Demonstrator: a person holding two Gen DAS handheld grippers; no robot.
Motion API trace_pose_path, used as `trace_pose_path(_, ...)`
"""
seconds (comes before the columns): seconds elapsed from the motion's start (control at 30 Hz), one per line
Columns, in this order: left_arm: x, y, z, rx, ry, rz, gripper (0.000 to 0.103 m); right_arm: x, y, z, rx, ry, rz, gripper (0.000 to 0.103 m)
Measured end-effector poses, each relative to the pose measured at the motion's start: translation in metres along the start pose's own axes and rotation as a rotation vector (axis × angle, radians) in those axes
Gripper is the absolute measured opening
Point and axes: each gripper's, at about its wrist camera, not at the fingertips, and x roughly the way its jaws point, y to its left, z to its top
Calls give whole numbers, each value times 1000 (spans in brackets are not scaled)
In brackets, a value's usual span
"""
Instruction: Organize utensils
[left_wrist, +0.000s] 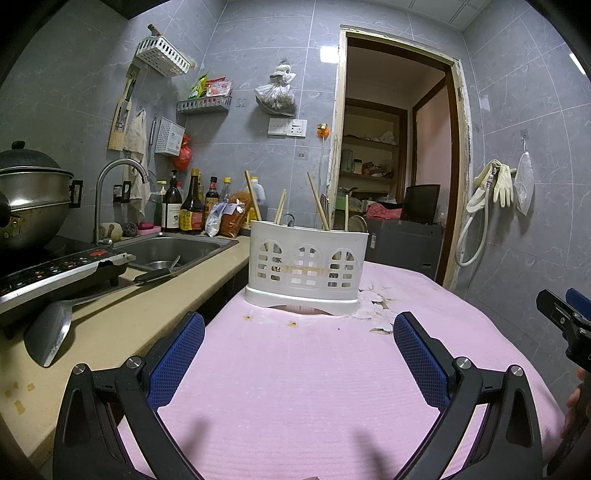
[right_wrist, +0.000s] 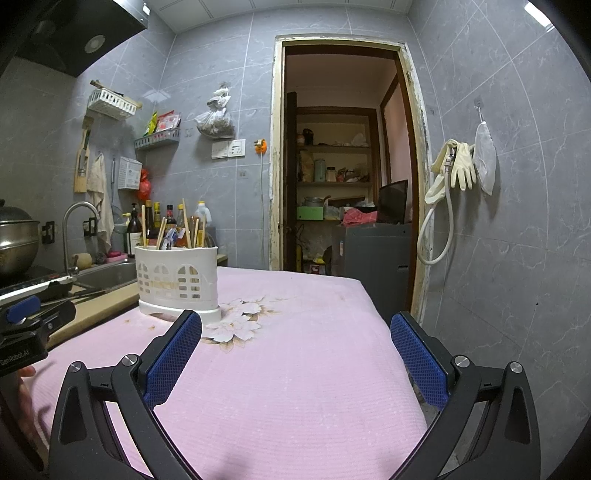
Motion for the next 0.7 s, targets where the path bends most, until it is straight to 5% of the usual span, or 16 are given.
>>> trace_pose_path(0.7, -4, 0, 0, 1, 1, -4, 100, 0, 0, 1, 1, 2, 0, 103)
